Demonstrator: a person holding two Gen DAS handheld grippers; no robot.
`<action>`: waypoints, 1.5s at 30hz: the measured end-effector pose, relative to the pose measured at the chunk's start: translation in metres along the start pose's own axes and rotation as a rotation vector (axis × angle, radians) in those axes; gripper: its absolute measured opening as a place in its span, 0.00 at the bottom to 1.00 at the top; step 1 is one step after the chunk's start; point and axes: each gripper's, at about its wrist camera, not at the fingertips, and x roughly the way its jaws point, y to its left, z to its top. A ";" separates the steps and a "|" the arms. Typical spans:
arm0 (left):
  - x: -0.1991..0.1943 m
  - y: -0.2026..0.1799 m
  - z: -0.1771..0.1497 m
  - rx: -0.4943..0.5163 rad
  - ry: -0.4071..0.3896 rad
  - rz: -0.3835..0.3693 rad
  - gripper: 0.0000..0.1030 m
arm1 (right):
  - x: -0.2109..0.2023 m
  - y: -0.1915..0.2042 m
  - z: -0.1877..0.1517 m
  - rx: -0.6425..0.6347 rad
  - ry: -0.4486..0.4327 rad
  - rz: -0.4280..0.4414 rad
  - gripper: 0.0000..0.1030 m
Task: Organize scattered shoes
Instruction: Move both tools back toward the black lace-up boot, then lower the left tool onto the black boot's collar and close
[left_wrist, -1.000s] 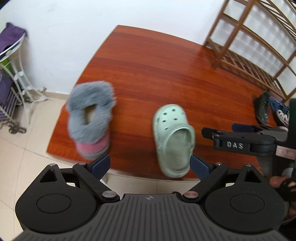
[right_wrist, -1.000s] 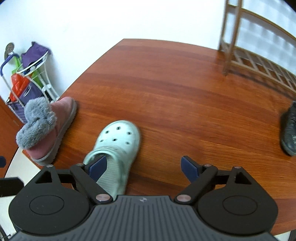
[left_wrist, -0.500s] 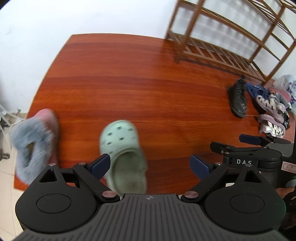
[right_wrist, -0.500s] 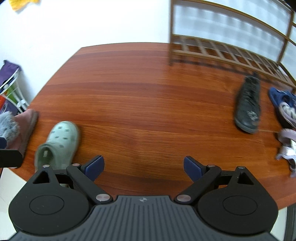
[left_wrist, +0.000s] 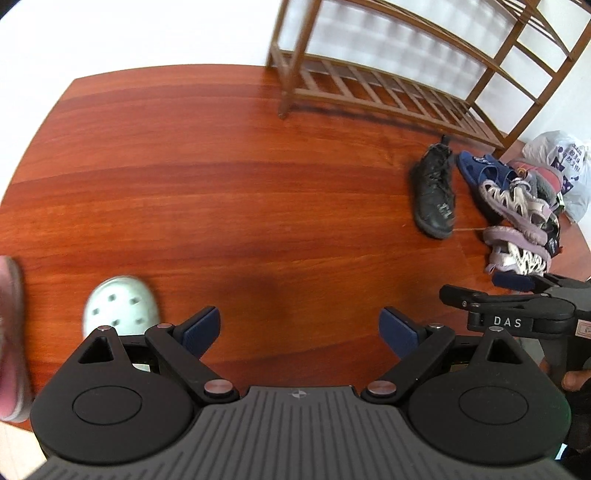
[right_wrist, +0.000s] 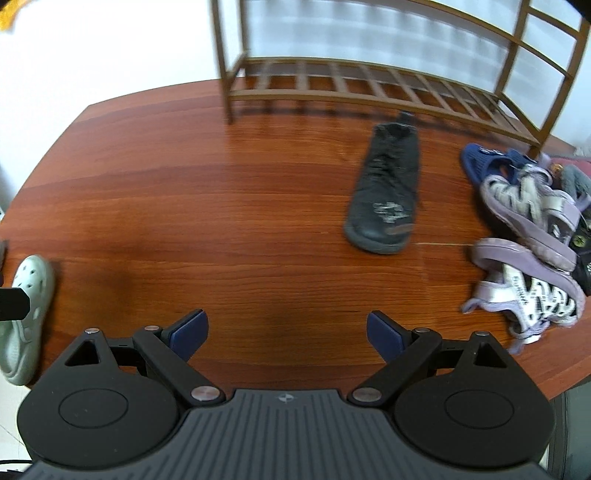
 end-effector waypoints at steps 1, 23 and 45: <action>0.002 -0.004 0.002 0.000 -0.001 -0.001 0.91 | 0.000 -0.002 0.001 0.002 0.000 -0.002 0.93; 0.112 -0.143 0.087 0.053 0.011 -0.003 0.96 | 0.012 -0.192 0.013 0.087 -0.014 -0.050 0.93; 0.216 -0.218 0.181 0.051 0.095 -0.060 0.96 | -0.011 -0.304 -0.025 0.306 -0.014 -0.160 0.93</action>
